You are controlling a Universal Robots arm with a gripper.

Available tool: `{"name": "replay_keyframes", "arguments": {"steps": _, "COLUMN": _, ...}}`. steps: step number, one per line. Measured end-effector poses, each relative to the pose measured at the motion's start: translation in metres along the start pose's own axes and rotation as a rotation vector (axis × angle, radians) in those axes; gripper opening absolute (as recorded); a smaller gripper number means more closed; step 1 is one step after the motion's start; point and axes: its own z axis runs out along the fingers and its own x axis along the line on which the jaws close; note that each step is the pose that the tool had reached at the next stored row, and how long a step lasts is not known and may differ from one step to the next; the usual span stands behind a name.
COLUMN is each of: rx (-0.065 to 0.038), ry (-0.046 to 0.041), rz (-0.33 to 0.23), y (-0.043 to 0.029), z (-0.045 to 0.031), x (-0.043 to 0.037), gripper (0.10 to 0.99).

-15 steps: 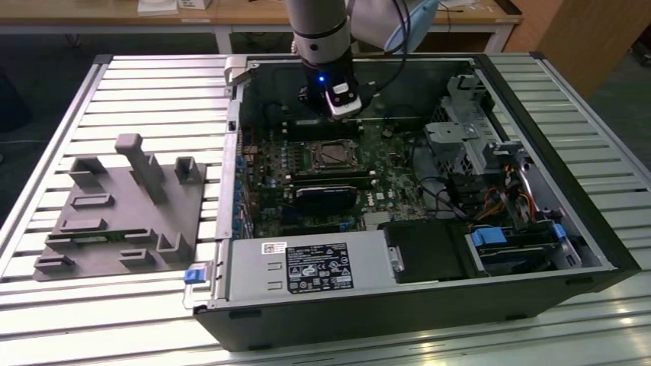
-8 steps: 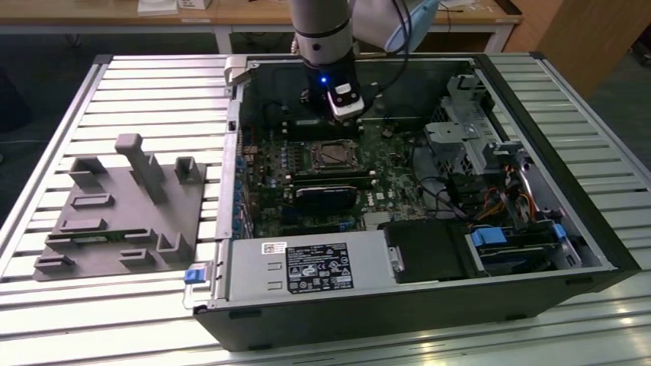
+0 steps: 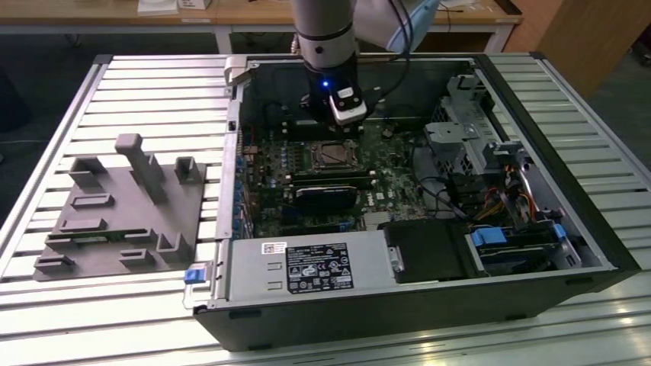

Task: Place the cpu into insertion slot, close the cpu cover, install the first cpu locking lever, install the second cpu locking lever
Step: 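Install the first cpu locking lever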

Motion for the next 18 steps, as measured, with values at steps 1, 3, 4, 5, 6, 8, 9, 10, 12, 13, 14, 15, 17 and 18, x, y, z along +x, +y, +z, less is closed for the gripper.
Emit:
{"name": "replay_keyframes", "arguments": {"steps": 1, "rx": 0.004, "ry": 0.0054, "rz": 0.000, "y": -0.0013, "z": 0.0000, "x": -0.0008, "gripper": 0.106}}
{"name": "replay_keyframes", "arguments": {"steps": 3, "rx": 0.014, "ry": 0.0172, "rz": -0.001, "y": -0.0041, "z": 0.0000, "x": -0.0024, "gripper": 0.106}}
{"name": "replay_keyframes", "arguments": {"steps": 4, "rx": 0.018, "ry": 0.0231, "rz": -0.001, "y": -0.0055, "z": 0.0000, "x": -0.0031, "gripper": 0.106}}
{"name": "replay_keyframes", "arguments": {"steps": 5, "rx": 0.023, "ry": 0.0287, "rz": -0.001, "y": -0.0068, "z": -0.0001, "x": -0.0039, "gripper": 0.106}}
{"name": "replay_keyframes", "arguments": {"steps": 6, "rx": 0.027, "ry": 0.0345, "rz": -0.001, "y": -0.0083, "z": -0.0001, "x": -0.0047, "gripper": 0.106}}
{"name": "replay_keyframes", "arguments": {"steps": 8, "rx": 0.036, "ry": 0.0450, "rz": -0.001, "y": -0.0112, "z": -0.0001, "x": -0.0061, "gripper": 0.106}}
{"name": "replay_keyframes", "arguments": {"steps": 9, "rx": 0.040, "ry": 0.0502, "rz": -0.001, "y": -0.0126, "z": -0.0002, "x": -0.0068, "gripper": 0.106}}
{"name": "replay_keyframes", "arguments": {"steps": 10, "rx": 0.044, "ry": 0.0554, "rz": -0.002, "y": -0.0141, "z": -0.0002, "x": -0.0075, "gripper": 0.106}}
{"name": "replay_keyframes", "arguments": {"steps": 12, "rx": 0.053, "ry": 0.0668, "rz": -0.002, "y": -0.0169, "z": -0.0003, "x": -0.0090, "gripper": 0.106}}
{"name": "replay_keyframes", "arguments": {"steps": 13, "rx": 0.057, "ry": 0.0727, "rz": -0.002, "y": -0.0179, "z": -0.0003, "x": -0.0096, "gripper": 0.106}}
{"name": "replay_keyframes", "arguments": {"steps": 14, "rx": 0.061, "ry": 0.0799, "rz": -0.002, "y": -0.0187, "z": -0.0001, "x": -0.0103, "gripper": 0.106}}
{"name": "replay_keyframes", "arguments": {"steps": 15, "rx": 0.066, "ry": 0.0890, "rz": -0.002, "y": -0.0191, "z": 0.0001, "x": -0.0110, "gripper": 0.106}}
{"name": "replay_keyframes", "arguments": {"steps": 17, "rx": 0.075, "ry": 0.1079, "rz": -0.002, "y": -0.0193, "z": 0.0003, "x": -0.0123, "gripper": 0.106}}
{"name": "replay_keyframes", "arguments": {"steps": 18, "rx": 0.077, "ry": 0.1111, "rz": -0.001, "y": -0.0192, "z": 0.0004, "x": -0.0126, "gripper": 0.106}}
